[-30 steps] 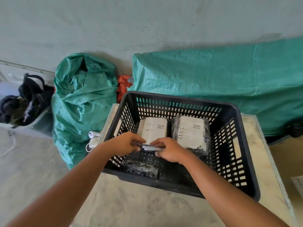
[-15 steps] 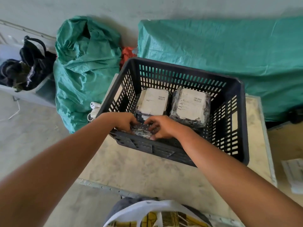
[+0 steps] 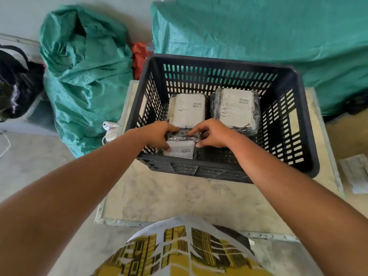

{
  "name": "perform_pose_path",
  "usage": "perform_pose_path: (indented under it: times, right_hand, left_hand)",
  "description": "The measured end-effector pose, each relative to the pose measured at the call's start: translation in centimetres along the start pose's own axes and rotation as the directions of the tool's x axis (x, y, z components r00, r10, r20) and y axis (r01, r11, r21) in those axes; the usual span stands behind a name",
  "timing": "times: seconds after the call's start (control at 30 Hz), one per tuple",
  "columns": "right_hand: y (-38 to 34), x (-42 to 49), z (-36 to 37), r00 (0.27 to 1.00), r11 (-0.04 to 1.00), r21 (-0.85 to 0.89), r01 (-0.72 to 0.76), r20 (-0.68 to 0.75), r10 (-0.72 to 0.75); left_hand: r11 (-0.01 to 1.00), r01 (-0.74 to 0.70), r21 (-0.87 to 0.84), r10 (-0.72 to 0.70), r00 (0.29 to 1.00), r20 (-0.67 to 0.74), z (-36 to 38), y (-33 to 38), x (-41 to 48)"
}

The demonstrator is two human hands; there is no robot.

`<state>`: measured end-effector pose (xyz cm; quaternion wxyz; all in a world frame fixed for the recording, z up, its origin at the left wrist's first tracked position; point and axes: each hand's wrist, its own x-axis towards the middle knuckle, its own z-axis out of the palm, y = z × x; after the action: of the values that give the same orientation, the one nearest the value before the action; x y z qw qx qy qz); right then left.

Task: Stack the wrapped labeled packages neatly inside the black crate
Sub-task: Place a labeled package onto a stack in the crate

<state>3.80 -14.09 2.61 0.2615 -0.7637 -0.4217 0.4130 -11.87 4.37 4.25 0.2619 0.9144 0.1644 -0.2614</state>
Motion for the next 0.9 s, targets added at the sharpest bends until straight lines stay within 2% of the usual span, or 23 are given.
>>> perform_pose_path:
  times: [0.1, 0.17, 0.27, 0.33, 0.47, 0.57, 0.63, 0.73, 0.8, 0.9]
  right_hand:
    - [0.0, -0.5, -0.6, 0.999, 0.999, 0.037, -0.001, -0.054, 0.003]
    - [0.0, -1.1, -1.9, 0.992, 0.991, 0.133, 0.024, -0.128, -0.007]
    - [-0.8, -2.3, -3.9, 0.971, 0.933, 0.332, 0.14, -0.23, -0.063]
    - [-2.0, -3.3, -4.9, 0.955, 0.904, 0.37, 0.216, -0.271, -0.118]
    - [-4.4, -5.2, -5.8, 0.921, 0.832, 0.424, 0.358, -0.308, -0.239]
    - [-6.9, -6.3, -6.5, 0.859, 0.717, 0.495, 0.492, -0.411, -0.305]
    - [-8.2, -6.8, -7.3, 0.834, 0.651, 0.534, 0.539, -0.447, -0.324]
    - [-9.1, -7.0, -8.4, 0.809, 0.626, 0.526, 0.575, -0.479, -0.341]
    - [-9.2, -6.8, -8.8, 0.801, 0.623, 0.521, 0.583, -0.499, -0.332]
    - [-8.9, -6.2, -9.8, 0.797, 0.634, 0.519, 0.573, -0.532, -0.285]
  left_hand:
    - [0.995, -0.096, -0.042, 0.094, 0.995, -0.033, -0.7, 0.4, -0.5]
    - [0.981, -0.153, -0.12, 0.141, 0.985, -0.103, -1.8, 0.9, -1.3]
    - [0.947, -0.232, -0.223, 0.19, 0.963, -0.191, -5.0, 1.9, -3.2]
    - [0.918, -0.273, -0.289, 0.209, 0.95, -0.232, -7.8, 2.6, -4.7]
    - [0.848, -0.346, -0.402, 0.239, 0.926, -0.293, -13.6, 4.1, -7.7]
    - [0.78, -0.395, -0.486, 0.238, 0.905, -0.353, -16.8, 5.3, -9.9]
    - [0.751, -0.433, -0.499, 0.211, 0.873, -0.44, -17.9, 5.8, -10.6]
    - [0.673, -0.521, -0.526, 0.168, 0.8, -0.577, -17.4, 6.0, -10.5]
    - [0.732, -0.533, -0.423, 0.177, 0.749, -0.638, -16.2, 6.1, -10.3]
    - [0.852, -0.441, -0.283, 0.193, 0.766, -0.613, -14.0, 6.2, -9.6]
